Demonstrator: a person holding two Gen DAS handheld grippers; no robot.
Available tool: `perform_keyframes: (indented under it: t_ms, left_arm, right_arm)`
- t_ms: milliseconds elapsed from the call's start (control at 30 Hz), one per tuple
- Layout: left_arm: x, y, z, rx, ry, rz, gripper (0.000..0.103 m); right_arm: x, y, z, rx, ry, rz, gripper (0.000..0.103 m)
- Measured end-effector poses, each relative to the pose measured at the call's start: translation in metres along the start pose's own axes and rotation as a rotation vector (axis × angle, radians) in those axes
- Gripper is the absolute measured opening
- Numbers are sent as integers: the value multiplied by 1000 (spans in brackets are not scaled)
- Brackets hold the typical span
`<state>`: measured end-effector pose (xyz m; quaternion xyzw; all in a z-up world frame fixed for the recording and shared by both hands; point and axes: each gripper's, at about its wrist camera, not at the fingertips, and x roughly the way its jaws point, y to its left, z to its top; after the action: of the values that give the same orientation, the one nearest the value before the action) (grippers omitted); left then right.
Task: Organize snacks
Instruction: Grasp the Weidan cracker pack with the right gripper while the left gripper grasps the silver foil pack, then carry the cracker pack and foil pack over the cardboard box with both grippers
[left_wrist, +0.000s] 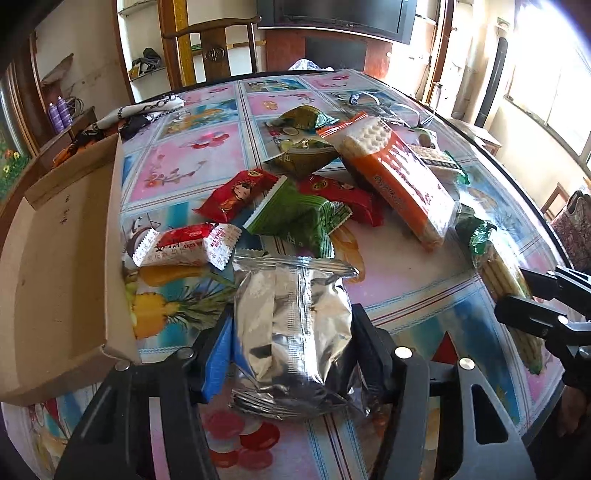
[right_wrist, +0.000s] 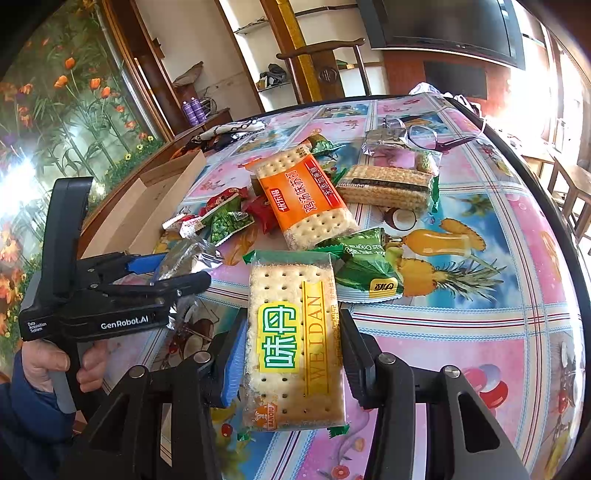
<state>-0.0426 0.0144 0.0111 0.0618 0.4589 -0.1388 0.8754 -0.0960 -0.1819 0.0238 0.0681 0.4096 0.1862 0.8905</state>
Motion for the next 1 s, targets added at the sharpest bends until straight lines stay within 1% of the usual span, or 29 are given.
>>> perform_keyframes:
  t_ms: [100,200,667,767,1000]
  left_arm:
    - [-3,2,-2,-6,-1,-25,58]
    - [-6,4,-3,-20,-3,-65,58]
    - [-39,11,-1,-33,-72,-92,58]
    - [-45,16,-1,-44,-86,-95,58]
    - [-59,35,5,-86,-124,-98,58]
  right_arm:
    - [0,0,0,-1,0,-1,49]
    - [0,0,0,3,-2,-3,49]
    - [0,2,-1,10,3,-10,49]
    - [1,5,-1,24,6,22,49]
    - [-3,24,7,13,-6,72,49]
